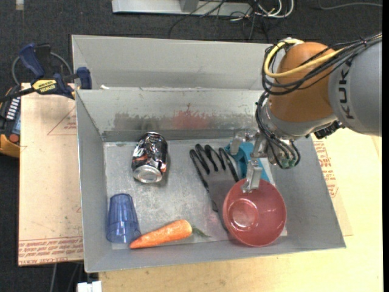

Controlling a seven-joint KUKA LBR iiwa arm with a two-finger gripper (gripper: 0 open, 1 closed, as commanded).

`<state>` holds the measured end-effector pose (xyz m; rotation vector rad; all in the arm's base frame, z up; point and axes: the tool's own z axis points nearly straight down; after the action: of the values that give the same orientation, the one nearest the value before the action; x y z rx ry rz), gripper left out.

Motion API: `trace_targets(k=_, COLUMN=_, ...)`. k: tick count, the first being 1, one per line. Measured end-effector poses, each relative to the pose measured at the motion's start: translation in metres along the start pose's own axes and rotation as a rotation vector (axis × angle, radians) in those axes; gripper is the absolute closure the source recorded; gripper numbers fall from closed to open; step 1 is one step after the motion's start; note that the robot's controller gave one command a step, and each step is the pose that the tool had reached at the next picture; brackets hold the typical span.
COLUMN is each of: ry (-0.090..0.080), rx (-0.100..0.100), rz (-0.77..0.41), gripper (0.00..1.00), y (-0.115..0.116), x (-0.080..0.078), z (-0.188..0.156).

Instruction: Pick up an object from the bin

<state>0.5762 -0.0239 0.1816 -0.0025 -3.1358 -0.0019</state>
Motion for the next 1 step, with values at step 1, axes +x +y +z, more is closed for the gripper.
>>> trace_targets(k=1, ry=-0.007, rx=0.001, rz=-0.001, gripper=0.0, y=0.0001, x=-0.0014, z=-0.005)
